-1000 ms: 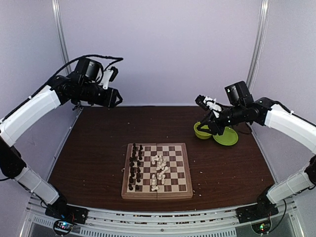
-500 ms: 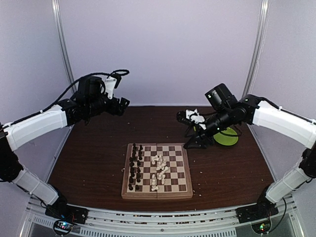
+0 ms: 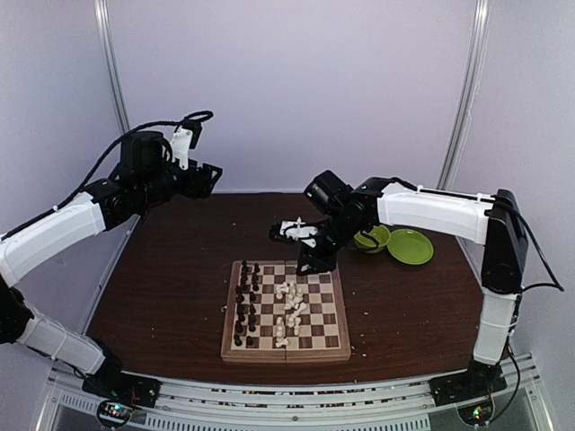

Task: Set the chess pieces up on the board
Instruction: Pick up the chess pile from the chessboard.

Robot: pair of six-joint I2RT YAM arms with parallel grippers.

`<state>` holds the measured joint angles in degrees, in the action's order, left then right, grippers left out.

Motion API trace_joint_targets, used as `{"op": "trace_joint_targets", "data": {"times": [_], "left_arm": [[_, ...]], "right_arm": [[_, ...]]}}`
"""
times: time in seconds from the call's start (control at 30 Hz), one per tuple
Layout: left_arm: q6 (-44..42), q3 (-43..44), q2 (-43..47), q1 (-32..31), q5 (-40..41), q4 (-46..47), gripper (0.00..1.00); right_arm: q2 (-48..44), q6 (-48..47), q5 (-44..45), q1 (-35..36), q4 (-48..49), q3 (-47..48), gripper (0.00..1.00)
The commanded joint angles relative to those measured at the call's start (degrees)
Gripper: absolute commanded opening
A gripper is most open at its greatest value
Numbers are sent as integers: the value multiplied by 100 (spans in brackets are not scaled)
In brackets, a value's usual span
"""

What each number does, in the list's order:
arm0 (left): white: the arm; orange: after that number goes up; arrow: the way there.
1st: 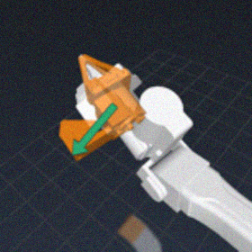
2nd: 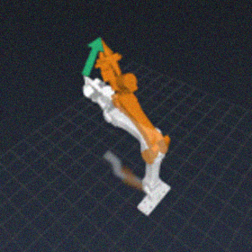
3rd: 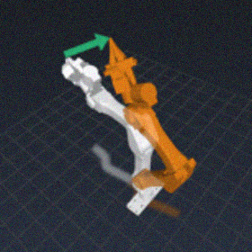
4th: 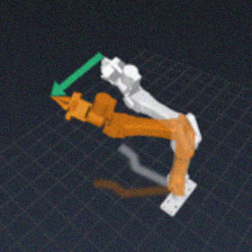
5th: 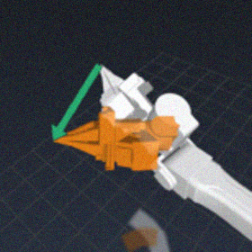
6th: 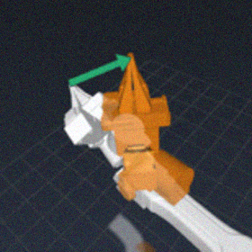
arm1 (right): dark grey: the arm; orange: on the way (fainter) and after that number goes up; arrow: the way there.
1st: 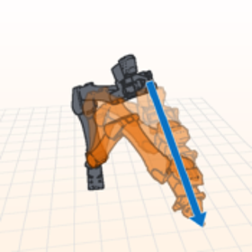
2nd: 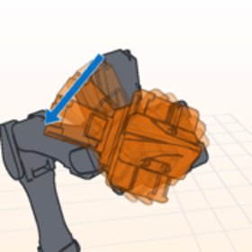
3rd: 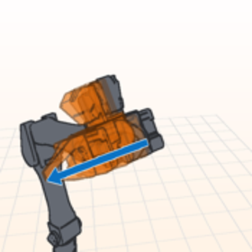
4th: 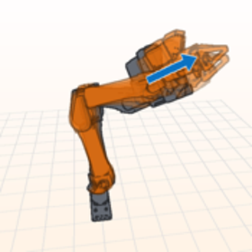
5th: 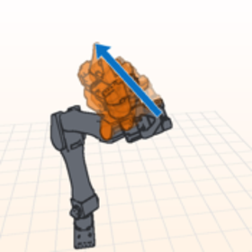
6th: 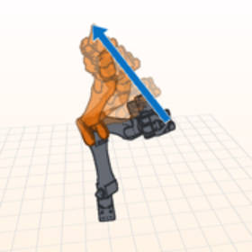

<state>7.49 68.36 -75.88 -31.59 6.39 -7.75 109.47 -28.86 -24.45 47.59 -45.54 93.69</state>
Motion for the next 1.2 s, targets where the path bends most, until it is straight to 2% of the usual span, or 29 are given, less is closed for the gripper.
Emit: {"op": "trace_joint_targets", "data": {"times": [0.0,0.27,0.5,0.83,1.17], "left_arm": [[137,184,166,26,157,-50,72],[177,271,375,29,246,-155,76],[115,248,407,22,499,-172,76],[207,309,407,23,207,-218,76],[218,327,206,28,213,-262,75]], "right_arm": [[232,153,47,5,-267,225,28],[453,177,6,22,-492,357,38],[759,214,-31,137,-810,748,39],[901,286,346,187,-809,599,37],[1164,304,252,180,-925,807,36]]}}
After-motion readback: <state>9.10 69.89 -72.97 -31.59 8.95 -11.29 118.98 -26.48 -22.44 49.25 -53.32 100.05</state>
